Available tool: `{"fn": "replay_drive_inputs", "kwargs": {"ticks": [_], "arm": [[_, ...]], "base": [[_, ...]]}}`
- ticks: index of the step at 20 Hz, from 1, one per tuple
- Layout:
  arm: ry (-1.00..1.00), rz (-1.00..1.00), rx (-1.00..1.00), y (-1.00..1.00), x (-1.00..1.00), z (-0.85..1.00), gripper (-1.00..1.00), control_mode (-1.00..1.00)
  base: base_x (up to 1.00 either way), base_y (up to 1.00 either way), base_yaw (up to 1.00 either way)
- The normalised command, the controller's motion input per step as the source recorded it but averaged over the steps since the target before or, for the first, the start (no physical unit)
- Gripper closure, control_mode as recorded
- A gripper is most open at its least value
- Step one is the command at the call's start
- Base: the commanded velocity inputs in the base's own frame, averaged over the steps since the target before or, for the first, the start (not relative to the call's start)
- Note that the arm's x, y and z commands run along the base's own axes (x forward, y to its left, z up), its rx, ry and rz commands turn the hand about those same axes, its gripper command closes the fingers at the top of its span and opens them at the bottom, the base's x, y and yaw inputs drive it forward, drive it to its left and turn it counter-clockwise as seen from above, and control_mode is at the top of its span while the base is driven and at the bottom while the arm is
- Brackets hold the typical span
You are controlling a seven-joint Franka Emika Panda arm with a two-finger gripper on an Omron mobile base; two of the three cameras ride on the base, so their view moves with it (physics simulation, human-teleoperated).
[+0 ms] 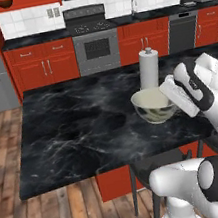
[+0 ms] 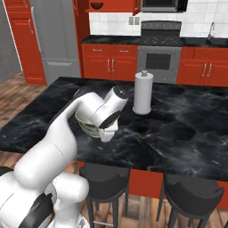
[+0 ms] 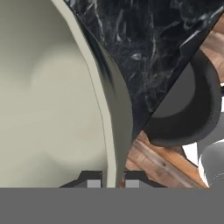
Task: Pick up the bowls from the cabinet and place each bowl in front of a stool on the dining counter.
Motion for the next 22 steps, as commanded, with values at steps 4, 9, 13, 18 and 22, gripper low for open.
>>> {"fn": "replay_drive_inputs", "kwargs": {"ticks": [4,9,13,18,22], "arm": [[-0.05,0.10,0.08,-0.13,0.85,-0.79,1.00,-1.00],[-0.01,0.07,0.09,-0.21,0.62,-0.68,1.00,-1.00],[0.00,0.05,0.06,-0.18,0.47,-0.59,1.00,-1.00],[0.00,0.01,0.00,-0.04,0.28,-0.36,1.00,-1.00],[0.00,0.00,0.00,0.00,0.19,-0.20,1.00,-1.00]], "base": [[0.00,0.00,0.00],[0.00,0.00,0.00],[0.00,0.00,0.00],[0.00,0.00,0.00],[0.00,0.00,0.00]]}}
